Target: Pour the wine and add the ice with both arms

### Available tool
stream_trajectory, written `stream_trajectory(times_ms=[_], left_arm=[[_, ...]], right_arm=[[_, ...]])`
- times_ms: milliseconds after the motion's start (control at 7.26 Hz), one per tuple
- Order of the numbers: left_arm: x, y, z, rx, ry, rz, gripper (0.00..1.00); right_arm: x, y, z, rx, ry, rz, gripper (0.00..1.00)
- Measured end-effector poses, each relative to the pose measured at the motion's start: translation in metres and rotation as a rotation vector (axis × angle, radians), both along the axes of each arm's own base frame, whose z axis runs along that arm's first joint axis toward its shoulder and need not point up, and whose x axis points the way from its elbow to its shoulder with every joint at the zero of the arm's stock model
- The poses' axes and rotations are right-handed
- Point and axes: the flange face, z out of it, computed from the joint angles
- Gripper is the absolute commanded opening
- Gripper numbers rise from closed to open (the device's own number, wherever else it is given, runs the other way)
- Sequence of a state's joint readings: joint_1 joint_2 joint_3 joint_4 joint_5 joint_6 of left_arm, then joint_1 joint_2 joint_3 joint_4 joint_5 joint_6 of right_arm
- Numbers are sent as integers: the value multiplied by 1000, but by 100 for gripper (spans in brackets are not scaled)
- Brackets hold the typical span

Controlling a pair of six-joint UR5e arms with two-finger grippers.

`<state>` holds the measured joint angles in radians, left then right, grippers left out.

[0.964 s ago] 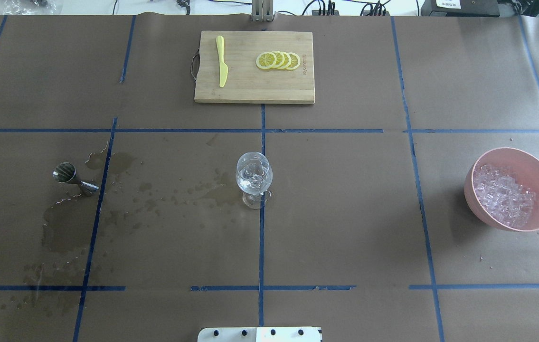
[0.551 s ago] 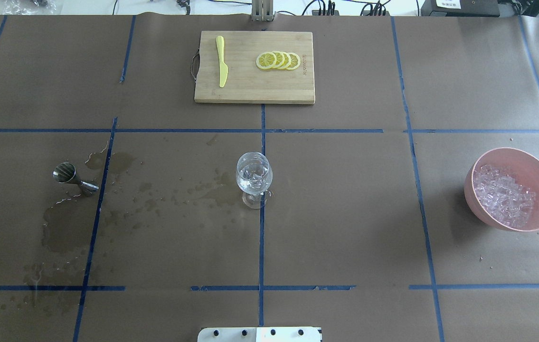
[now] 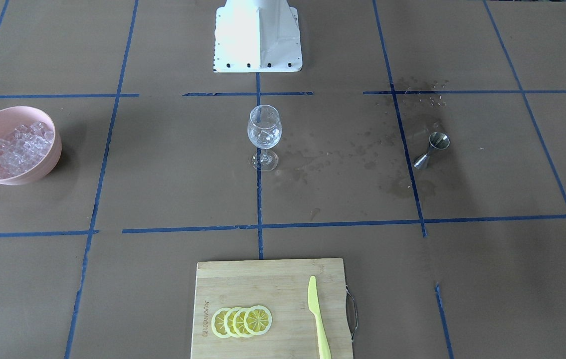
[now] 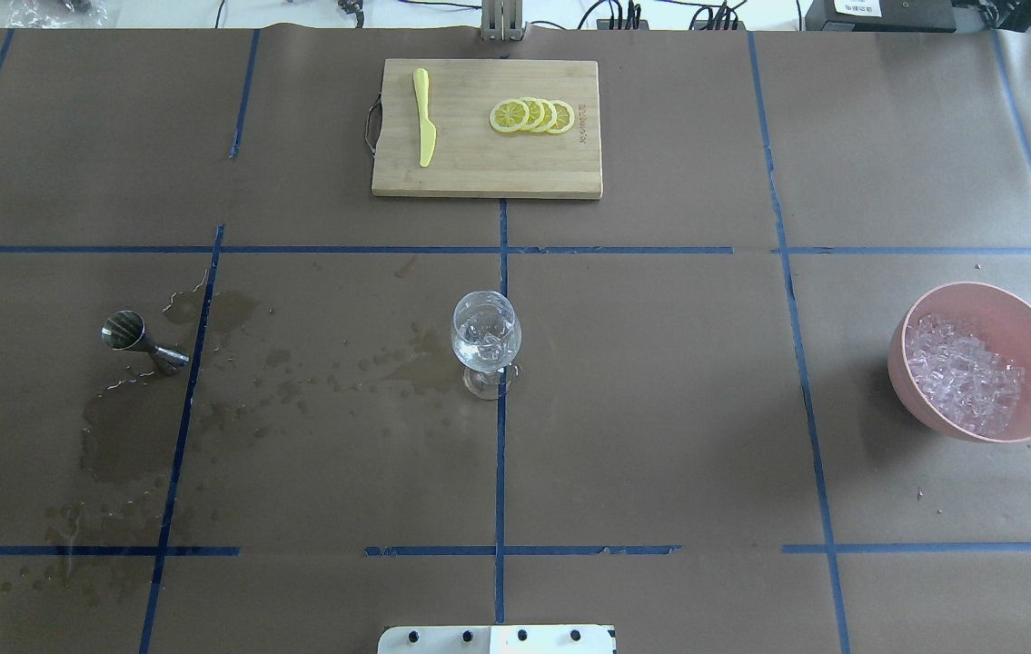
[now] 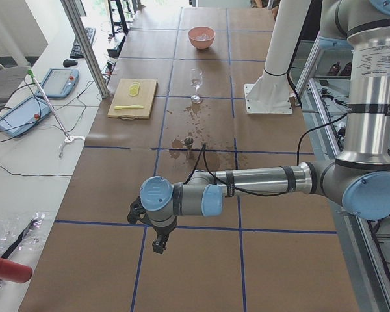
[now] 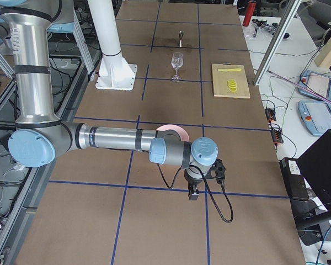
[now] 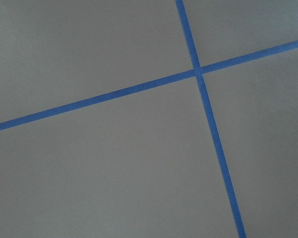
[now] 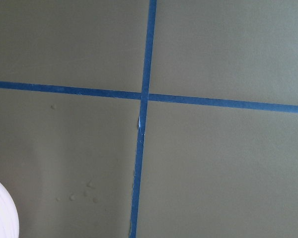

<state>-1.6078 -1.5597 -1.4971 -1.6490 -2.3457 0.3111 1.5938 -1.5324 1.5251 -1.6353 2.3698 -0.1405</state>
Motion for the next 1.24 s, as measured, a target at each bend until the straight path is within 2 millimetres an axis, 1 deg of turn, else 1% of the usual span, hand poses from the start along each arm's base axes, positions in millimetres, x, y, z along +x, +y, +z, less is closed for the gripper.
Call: stream_trajectory(times_ms=[138, 551, 688, 1239], left_arm=[[0, -3, -9, 15, -1, -1, 100], [-1, -13, -58, 87, -6, -26, 100], [-1, -13, -64, 94, -6, -31, 100], [-1, -10, -61, 89, -5, -34, 100]], right_arm=[[0, 0, 0, 0, 0, 1, 100], [0, -1, -2, 3, 0, 2, 100], [0, -1, -3, 3, -1, 2, 100], [0, -3, -5, 6, -2, 3, 100]])
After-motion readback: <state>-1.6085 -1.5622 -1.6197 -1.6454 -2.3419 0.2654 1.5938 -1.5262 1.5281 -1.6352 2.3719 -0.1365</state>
